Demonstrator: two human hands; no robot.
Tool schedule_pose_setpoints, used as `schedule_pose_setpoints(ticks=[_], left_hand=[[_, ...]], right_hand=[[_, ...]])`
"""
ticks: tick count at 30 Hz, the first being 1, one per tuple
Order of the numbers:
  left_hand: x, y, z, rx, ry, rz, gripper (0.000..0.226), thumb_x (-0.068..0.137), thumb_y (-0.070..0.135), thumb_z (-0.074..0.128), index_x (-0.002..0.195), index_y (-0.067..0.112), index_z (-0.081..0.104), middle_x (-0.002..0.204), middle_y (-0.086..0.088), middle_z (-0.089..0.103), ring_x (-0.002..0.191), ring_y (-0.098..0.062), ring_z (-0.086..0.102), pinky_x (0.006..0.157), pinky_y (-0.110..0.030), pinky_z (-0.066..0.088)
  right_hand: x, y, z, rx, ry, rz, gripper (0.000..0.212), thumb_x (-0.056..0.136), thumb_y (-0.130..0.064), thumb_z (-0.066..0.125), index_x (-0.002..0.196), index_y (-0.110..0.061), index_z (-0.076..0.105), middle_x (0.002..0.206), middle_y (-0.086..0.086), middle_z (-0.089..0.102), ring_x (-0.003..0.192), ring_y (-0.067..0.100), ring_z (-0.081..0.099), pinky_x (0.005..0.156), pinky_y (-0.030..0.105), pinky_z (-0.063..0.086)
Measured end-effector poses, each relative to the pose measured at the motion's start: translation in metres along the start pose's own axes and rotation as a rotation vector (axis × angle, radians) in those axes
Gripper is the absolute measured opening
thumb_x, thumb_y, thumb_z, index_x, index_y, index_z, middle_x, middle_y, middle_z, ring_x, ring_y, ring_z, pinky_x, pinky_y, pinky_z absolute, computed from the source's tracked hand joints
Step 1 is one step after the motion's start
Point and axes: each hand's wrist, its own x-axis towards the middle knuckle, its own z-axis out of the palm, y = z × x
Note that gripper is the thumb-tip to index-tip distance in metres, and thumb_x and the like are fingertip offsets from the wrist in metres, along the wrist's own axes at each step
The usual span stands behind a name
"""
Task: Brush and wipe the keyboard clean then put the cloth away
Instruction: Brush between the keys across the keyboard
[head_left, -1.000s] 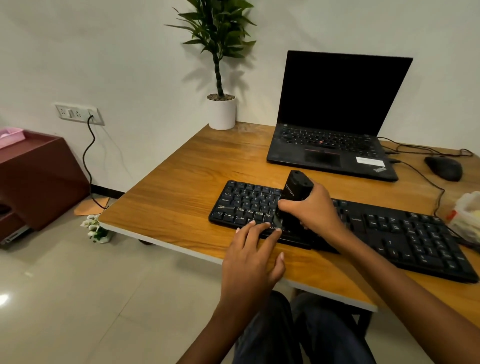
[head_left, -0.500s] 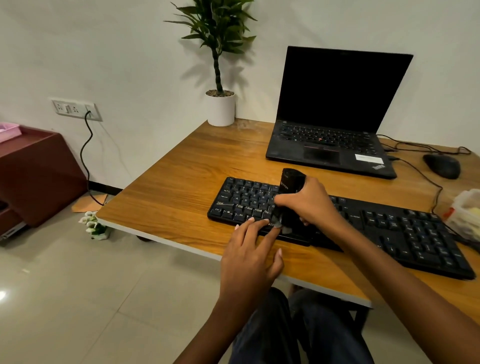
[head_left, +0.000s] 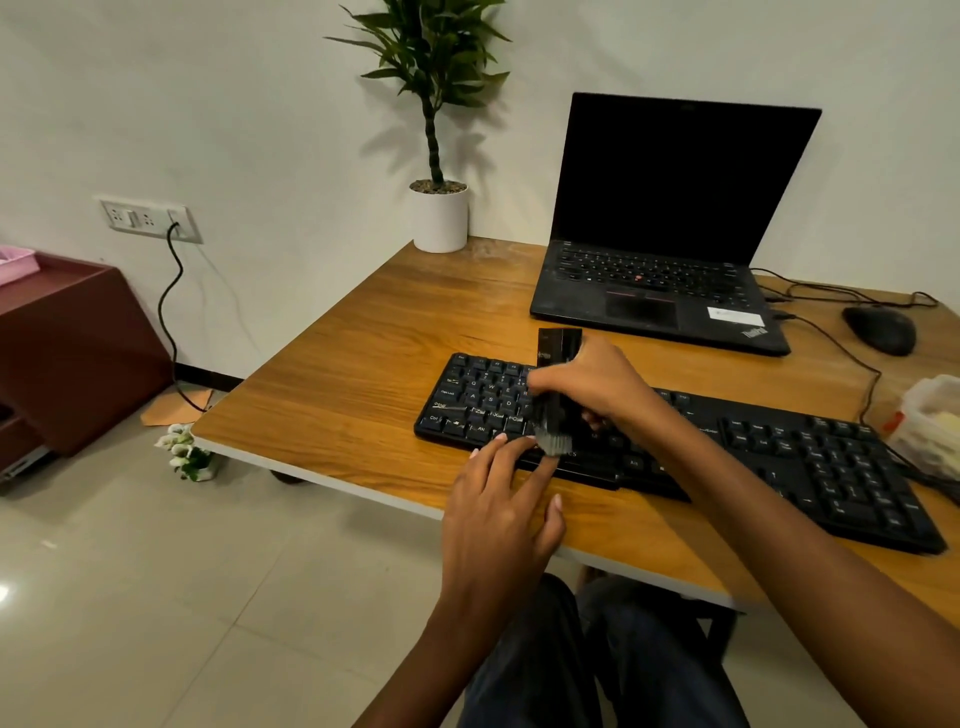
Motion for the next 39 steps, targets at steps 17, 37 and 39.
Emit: schedule_pose_setpoints(ticks=[17,37,39], left_hand=[[-0.002,0.002,0.0,0.018,0.018,-0.041,0.039,0.085,0.037,0.048,0.118,0.025,0.065,0.117,-0.004,0.059,0.107,-0.02,0.054,0.076,-0.032,0.046],[-0.004,-0.001,0.003,0.01,0.053,-0.052,0.043,0.089,0.04,0.043,0.116,0.015,0.064,0.118,0.0,0.063,0.118,-0.015,0.05,0.094,-0.033,0.045],[-0.005,-0.002,0.003,0.009,0.065,-0.038,0.042,0.09,0.04,0.042,0.114,0.014,0.065,0.119,0.0,0.064,0.118,-0.017,0.052,0.099,-0.036,0.042]], right_hand=[[0.016,0.001,0.007,0.041,0.233,-0.034,0.034,0.071,-0.029,0.068,0.092,-0.005,0.056,0.067,0.003,0.059,0.05,0.016,0.057,0.043,0.028,0.05],[-0.003,0.01,0.023,0.016,0.182,-0.066,0.024,0.069,-0.026,0.072,0.075,-0.012,0.053,0.066,-0.001,0.057,0.058,0.016,0.056,0.051,0.03,0.047],[0.002,0.003,0.015,-0.006,0.057,-0.005,0.025,0.071,-0.027,0.071,0.075,-0.01,0.055,0.066,0.004,0.059,0.048,0.016,0.054,0.04,0.025,0.043]])
